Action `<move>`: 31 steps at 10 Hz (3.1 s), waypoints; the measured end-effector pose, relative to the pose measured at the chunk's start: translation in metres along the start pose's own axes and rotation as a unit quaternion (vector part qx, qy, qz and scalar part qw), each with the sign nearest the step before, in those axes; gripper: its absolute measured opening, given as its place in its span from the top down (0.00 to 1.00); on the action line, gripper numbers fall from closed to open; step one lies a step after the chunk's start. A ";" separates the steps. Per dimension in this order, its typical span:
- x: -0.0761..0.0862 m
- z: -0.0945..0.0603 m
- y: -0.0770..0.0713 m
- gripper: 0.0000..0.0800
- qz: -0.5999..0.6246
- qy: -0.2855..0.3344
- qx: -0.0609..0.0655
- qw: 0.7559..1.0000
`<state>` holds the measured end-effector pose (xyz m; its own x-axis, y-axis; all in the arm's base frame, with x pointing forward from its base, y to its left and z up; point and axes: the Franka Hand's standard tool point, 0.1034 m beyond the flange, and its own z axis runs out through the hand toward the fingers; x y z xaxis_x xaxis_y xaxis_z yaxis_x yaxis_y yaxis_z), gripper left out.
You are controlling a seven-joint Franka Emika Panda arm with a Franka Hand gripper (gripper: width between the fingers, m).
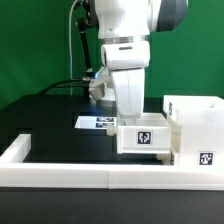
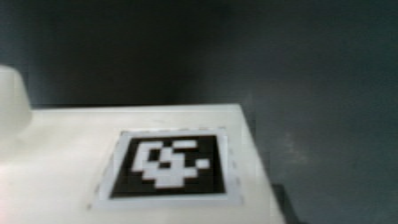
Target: Assemble drawer
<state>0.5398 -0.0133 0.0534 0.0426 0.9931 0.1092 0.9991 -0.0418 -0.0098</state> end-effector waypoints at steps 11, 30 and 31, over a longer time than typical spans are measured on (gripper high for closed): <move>0.001 -0.005 0.006 0.95 -0.014 0.000 0.000 1.000; 0.028 0.000 0.006 0.72 -0.023 0.003 -0.002 1.000; 0.029 0.000 0.006 0.55 -0.024 0.004 -0.002 1.000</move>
Offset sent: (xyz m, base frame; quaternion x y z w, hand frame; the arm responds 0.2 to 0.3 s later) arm 0.0000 0.0000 0.0000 0.0000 0.0000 0.0000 1.0000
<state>0.5474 0.0153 0.0568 -0.0050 0.9932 0.1166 1.0000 0.0050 -0.0003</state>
